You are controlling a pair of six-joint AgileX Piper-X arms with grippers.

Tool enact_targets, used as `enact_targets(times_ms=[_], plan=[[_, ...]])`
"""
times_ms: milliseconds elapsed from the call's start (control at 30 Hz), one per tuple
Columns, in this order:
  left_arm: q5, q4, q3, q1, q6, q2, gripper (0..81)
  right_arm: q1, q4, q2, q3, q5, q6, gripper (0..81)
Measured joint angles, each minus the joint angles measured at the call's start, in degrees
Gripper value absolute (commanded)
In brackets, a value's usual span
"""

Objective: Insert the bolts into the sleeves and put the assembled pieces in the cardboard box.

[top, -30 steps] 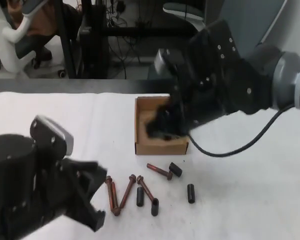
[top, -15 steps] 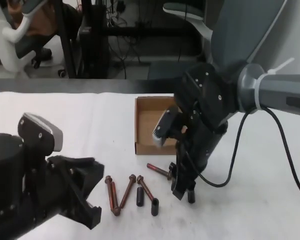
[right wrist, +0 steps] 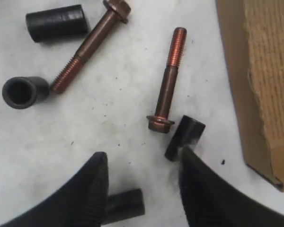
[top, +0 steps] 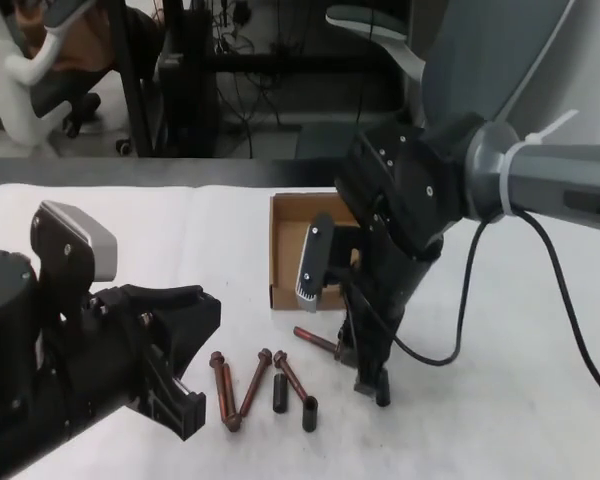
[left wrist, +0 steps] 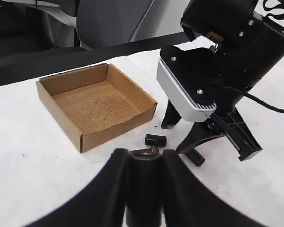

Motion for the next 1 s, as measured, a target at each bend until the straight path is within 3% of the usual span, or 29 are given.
enact_targets(times_ms=[667,767,900,1000], plan=[[-2.6,0.5,0.0,0.0,-0.1,-5.7,1.7,0.4,1.8,12.3,-11.0,0.7,-0.9,41.4],[-2.9,0.5,0.0,0.0,-0.1,-5.7,1.7,0.4,2.4,13.8,-11.0,2.1,-1.2,30.1],[-2.9,0.5,0.0,0.0,-0.1,-5.7,1.7,0.4,3.2,14.2,-11.3,2.1,-2.0,0.3],[-2.9,0.5,0.0,0.0,-0.1,-5.7,1.7,0.4,3.3,14.2,-11.4,2.1,-2.1,0.0]])
